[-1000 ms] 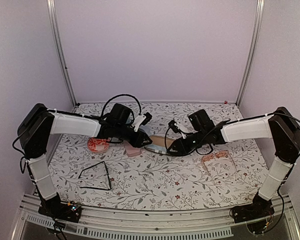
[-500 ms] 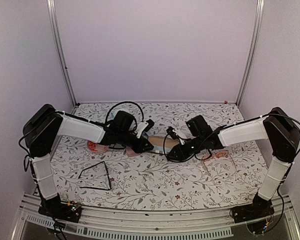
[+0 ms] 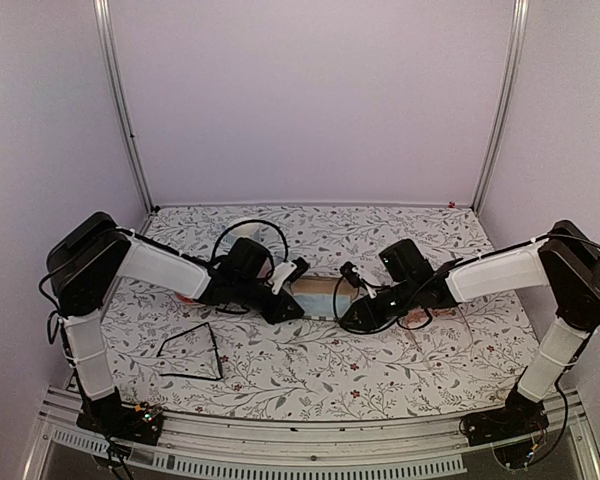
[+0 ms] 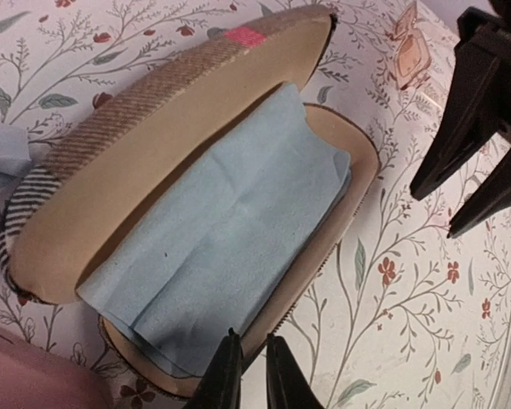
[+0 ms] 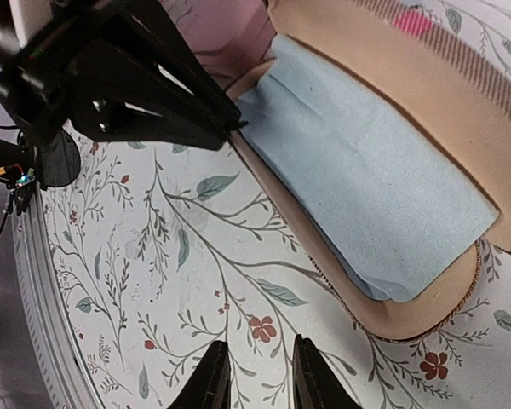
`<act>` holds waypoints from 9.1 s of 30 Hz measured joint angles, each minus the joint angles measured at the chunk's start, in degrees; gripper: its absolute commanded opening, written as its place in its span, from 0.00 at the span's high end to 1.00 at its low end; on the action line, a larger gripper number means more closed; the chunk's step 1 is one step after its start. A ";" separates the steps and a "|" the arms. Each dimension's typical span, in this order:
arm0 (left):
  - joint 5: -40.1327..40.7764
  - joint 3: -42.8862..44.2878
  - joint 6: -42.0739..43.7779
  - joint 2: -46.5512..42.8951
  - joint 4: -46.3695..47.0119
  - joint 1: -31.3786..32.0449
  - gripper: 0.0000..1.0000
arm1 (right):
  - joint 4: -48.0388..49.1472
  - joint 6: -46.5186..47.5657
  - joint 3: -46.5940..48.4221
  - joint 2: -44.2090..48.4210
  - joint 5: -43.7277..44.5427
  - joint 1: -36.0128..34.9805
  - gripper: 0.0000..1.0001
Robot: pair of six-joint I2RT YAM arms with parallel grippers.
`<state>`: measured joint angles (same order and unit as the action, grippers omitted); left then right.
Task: Organize the sunglasses
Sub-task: Adjust the opened sunglasses case at the center of the board, then pick up the sunglasses from the center of the board, then place the sunglasses at the center of the board.
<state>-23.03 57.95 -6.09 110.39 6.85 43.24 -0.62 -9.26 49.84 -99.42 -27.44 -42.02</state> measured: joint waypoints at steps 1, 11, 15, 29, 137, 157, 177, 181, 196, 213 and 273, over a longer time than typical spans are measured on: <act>0.11 -0.22 0.00 0.00 0.11 0.24 0.87 | -0.04 -0.31 -0.24 1.05 0.26 0.00 0.73; 1.14 -1.14 0.20 0.00 0.57 1.40 0.85 | 0.20 -3.89 -0.28 6.12 7.02 0.02 0.71; 1.46 -1.18 0.33 0.00 0.61 1.40 0.83 | 0.22 -5.03 -0.28 6.03 9.25 0.02 0.69; 1.70 -1.22 0.46 -0.17 0.68 1.44 0.78 | 0.68 -6.32 -0.28 2.89 12.57 0.83 0.62; 28.00 -13.27 -9.11 -34.97 -8.63 -7.30 0.01 | -19.43 -6.62 -5.57 27.61 23.52 11.28 0.01; 19.37 -10.88 -10.49 -35.89 -11.08 -15.67 0.01 | -11.23 -4.48 -3.61 22.45 14.34 11.28 0.01; 27.39 -27.21 -26.10 -53.20 -26.60 -5.33 0.22 | -9.09 -3.39 -3.37 17.94 9.64 11.26 0.01; 27.21 -28.57 -27.12 -52.96 -27.82 -6.21 0.24 | -7.87 -3.61 -3.41 17.94 9.05 11.02 0.01; 16.09 -35.41 -29.42 -50.84 -18.21 -13.42 0.24 | -5.44 -5.16 -7.37 19.52 9.27 10.08 0.01; 16.76 -34.58 -29.99 -54.82 -16.24 -12.09 0.17 | -20.50 -10.21 -7.19 22.62 23.93 10.03 0.22; 11.58 -22.97 -4.44 -35.87 8.63 5.31 0.05 | -19.89 -8.46 -0.31 18.93 16.33 -11.08 1.00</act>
<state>-11.44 34.98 -10.52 74.52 15.49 48.56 -20.51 -17.72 49.54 -80.49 -11.11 -53.10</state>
